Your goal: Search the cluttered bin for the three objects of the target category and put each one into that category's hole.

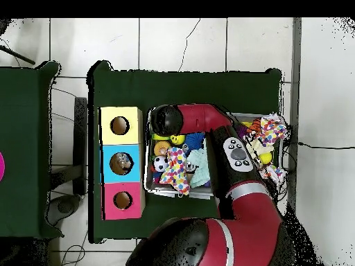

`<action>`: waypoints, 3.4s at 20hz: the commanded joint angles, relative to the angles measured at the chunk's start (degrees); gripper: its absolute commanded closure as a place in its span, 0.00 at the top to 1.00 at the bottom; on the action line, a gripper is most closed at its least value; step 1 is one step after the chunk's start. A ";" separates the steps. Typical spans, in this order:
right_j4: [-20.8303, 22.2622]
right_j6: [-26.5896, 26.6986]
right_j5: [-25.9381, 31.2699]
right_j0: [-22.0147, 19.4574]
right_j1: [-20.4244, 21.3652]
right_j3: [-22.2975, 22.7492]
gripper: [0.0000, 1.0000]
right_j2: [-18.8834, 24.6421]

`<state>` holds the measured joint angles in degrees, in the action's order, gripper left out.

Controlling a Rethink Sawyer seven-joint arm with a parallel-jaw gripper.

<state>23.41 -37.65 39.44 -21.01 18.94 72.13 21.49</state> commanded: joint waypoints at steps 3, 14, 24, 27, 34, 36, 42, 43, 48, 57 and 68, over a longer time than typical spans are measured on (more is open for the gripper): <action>-2.85 -15.57 -1.98 4.91 -0.37 1.31 1.00 -0.55; -5.64 -14.01 1.14 5.54 0.53 0.16 1.00 -1.29; -6.93 -12.92 1.11 5.88 0.50 -0.03 1.00 -1.99; -7.20 -12.95 0.96 6.07 0.23 -0.28 1.00 -2.15; -8.09 -13.24 0.92 6.56 0.54 -0.18 1.00 -2.45; -8.09 -12.85 0.56 6.39 0.44 -0.03 1.00 -2.46; -7.92 -12.62 -1.41 5.76 0.09 1.12 1.00 -2.48; -7.91 -12.95 -1.34 6.02 0.27 1.18 1.00 -2.76; -8.60 -13.88 0.64 6.95 -0.05 0.17 1.00 -3.55; -9.73 -12.35 1.88 7.92 -0.46 -0.63 0.00 -4.84; -11.07 -10.93 1.83 6.17 -0.63 0.38 0.00 -3.85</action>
<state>15.18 -37.67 39.05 -14.20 20.51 71.92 15.46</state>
